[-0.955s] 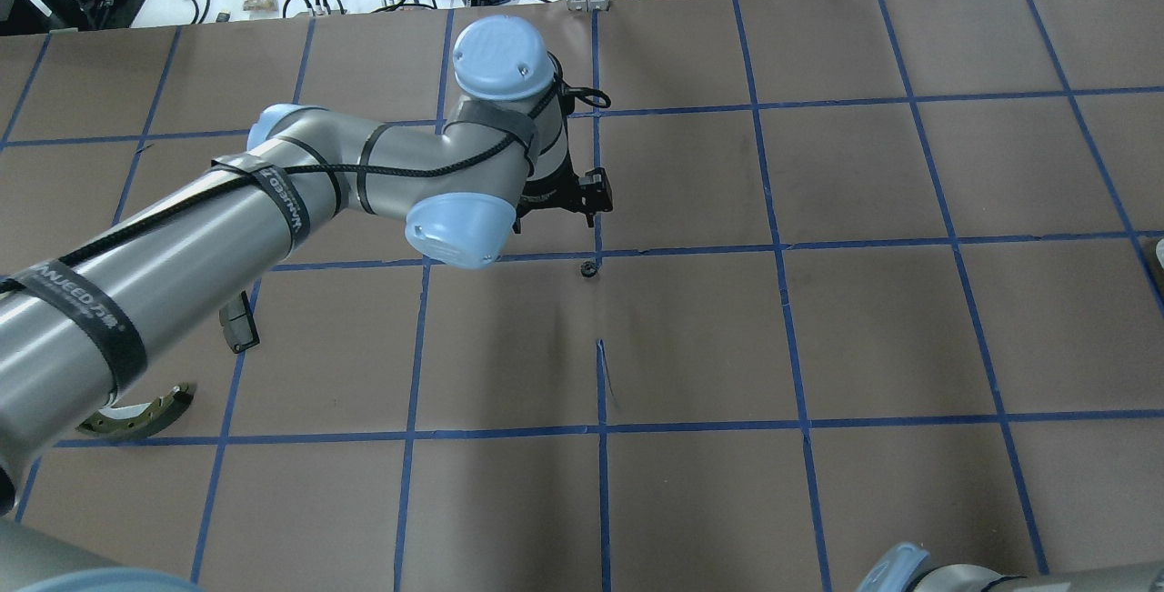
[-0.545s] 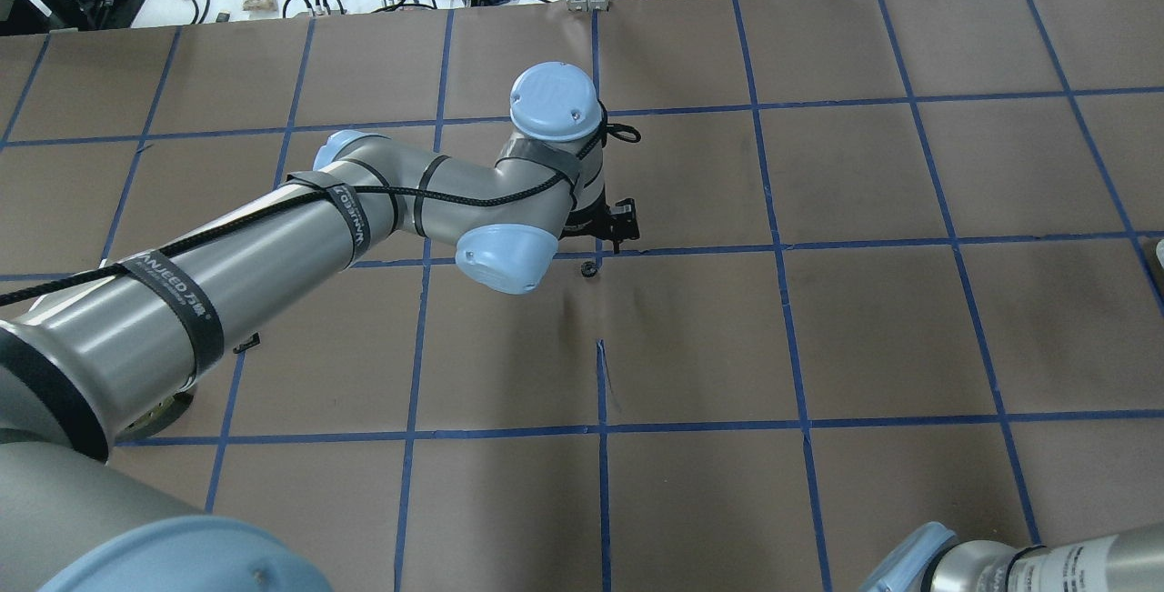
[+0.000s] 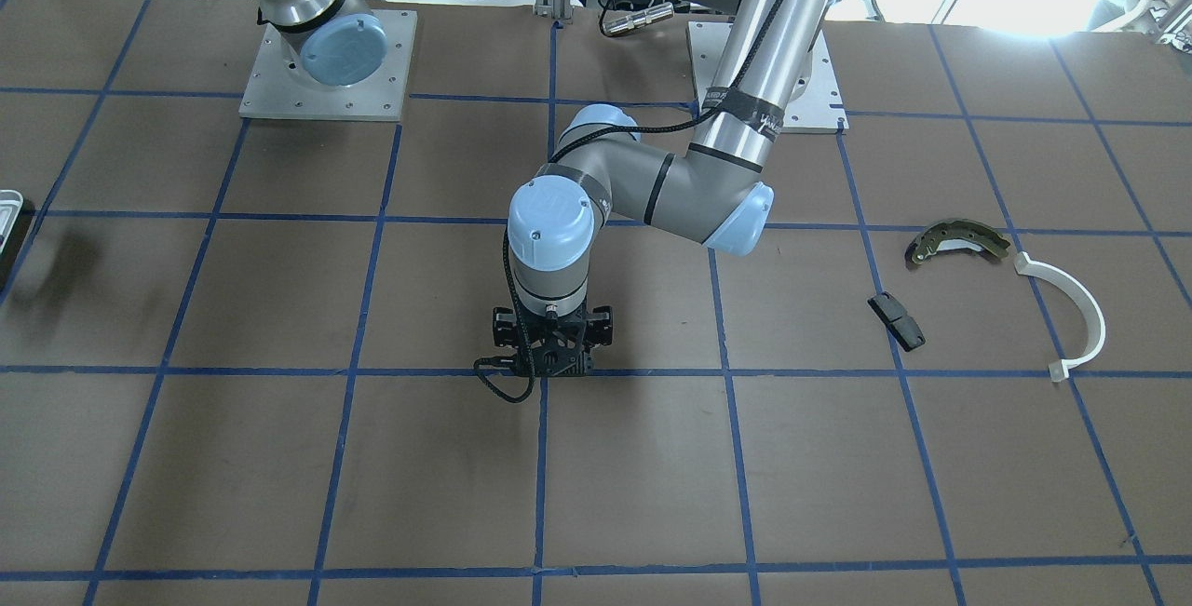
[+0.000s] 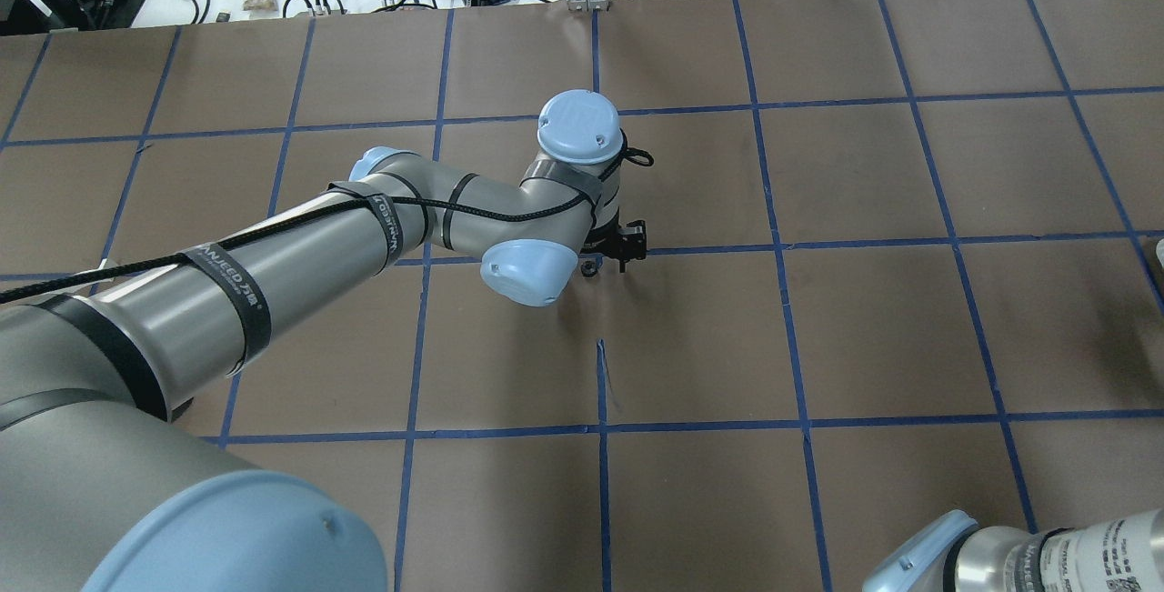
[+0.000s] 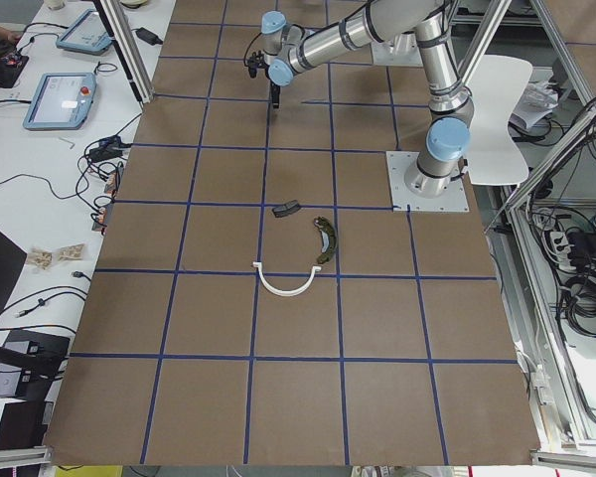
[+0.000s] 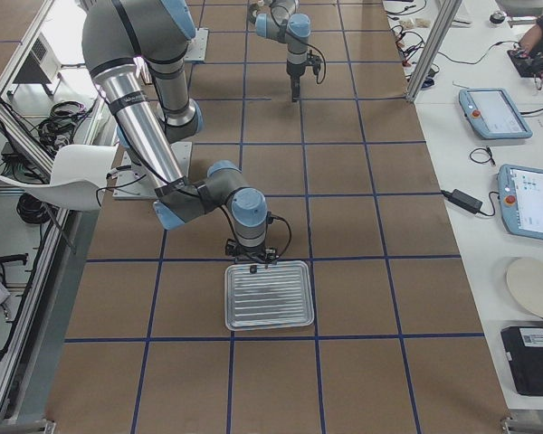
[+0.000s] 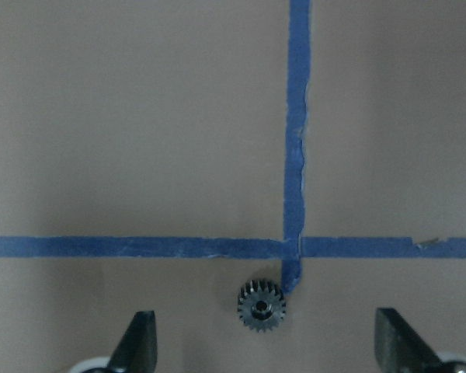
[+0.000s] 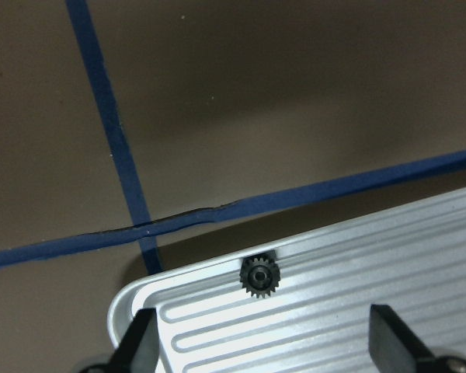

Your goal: Place bearing gear from tray to pile

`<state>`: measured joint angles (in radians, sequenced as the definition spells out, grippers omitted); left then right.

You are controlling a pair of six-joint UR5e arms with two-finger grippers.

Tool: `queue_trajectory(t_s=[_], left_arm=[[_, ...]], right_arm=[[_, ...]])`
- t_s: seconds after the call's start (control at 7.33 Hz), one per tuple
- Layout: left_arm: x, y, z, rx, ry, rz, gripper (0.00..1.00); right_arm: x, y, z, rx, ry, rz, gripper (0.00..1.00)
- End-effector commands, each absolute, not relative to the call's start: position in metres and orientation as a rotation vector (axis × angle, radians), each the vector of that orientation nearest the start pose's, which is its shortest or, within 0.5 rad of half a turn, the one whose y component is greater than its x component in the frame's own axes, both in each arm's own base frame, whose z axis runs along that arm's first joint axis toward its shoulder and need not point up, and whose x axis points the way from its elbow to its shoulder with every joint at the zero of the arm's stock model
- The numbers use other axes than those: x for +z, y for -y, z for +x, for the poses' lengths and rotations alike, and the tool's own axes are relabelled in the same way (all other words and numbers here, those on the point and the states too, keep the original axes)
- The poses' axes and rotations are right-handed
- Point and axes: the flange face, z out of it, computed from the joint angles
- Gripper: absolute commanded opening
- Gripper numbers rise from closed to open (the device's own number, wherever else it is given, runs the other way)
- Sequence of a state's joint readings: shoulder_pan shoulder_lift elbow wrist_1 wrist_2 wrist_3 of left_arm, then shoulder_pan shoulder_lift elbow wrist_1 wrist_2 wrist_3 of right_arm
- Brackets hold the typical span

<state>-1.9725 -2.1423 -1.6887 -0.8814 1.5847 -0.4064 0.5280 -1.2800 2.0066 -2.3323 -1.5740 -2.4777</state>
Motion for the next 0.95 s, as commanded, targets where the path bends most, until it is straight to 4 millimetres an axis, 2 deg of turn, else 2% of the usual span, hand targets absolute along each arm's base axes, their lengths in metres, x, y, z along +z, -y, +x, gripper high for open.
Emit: queue_trajectory(t_s=[0.0,0.14,0.27,0.55,0.68,0.82], left_arm=[[0.175,0.540,-0.372,-0.040,-3.132,0.012,0.57],[0.170,0.535,-0.370,-0.019,-3.128,0.010,0.30],[0.170,0.535,-0.371,-0.012,-3.131,0.007,0.12],[0.169,0.534,-0.370,-0.003,-3.129,0.002,0.11],[0.172,0.535,-0.369,-0.003,-3.132,0.000,0.07],[0.190,0.544,-0.359,-0.002,-3.139,-0.029,0.05]], right_arm=[[0.194,0.380,-0.385,-0.087,-2.265,-2.221,0.90],[0.188,0.377,-0.389,-0.088,-2.261,-2.213,0.90],[0.185,0.378,-0.391,-0.080,-2.268,-2.224,0.89],[0.183,0.378,-0.391,-0.076,-2.267,-2.224,0.86],[0.183,0.377,-0.393,-0.059,-2.270,-2.227,0.85],[0.183,0.377,-0.394,-0.051,-2.273,-2.233,0.84]])
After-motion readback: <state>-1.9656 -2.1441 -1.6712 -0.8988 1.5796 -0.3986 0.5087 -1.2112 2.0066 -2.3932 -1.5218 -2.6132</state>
